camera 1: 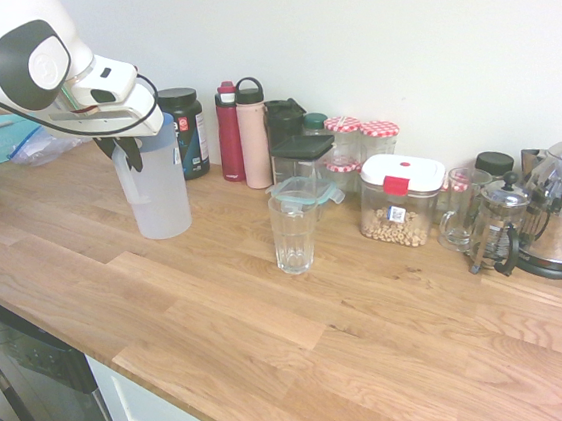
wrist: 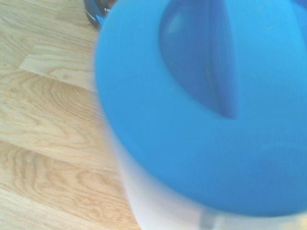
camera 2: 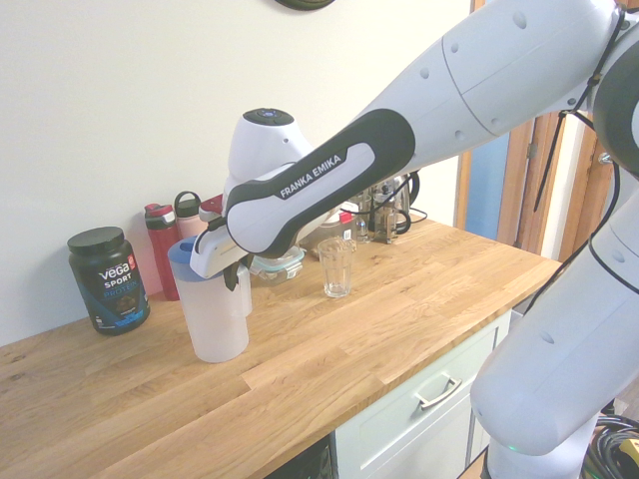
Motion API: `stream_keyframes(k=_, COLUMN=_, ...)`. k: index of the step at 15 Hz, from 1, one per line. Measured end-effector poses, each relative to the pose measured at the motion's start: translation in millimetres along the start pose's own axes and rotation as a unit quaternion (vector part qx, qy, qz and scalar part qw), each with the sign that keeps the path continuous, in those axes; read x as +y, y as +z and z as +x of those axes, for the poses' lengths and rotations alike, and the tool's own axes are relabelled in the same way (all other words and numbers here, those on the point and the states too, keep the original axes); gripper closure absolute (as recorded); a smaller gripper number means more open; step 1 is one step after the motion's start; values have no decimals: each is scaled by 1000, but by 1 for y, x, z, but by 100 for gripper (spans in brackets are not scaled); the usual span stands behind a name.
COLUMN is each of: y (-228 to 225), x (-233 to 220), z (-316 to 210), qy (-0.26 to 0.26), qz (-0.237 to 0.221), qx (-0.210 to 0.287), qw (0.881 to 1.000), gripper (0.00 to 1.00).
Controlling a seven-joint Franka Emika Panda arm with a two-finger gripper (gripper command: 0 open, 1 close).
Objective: Pour me some water
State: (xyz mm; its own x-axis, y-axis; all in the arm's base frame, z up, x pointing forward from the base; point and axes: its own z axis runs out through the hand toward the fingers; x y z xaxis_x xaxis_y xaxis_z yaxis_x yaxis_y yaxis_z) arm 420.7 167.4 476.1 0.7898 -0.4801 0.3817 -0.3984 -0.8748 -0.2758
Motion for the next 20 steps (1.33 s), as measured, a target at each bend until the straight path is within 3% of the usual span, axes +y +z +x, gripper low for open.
stream_keyframes(k=4, y=-9, x=0, z=3, qy=5, qz=0, qx=-3, qw=1000, gripper=100)
stream_keyframes(k=7, y=-53, x=6, z=16, qy=5, qz=14, qx=-11, qw=1000, gripper=100)
stream_keyframes(k=9, y=-91, x=20, z=28, qy=-25, qz=14, qx=-23, qw=999, gripper=100)
stream_keyframes(k=13, y=-153, x=97, z=82, qy=-126, qz=10, qx=-80, qw=989, gripper=100)
stream_keyframes(k=20, y=-197, x=248, z=147, qy=-244, qz=50, qx=-145, qw=957, gripper=100)
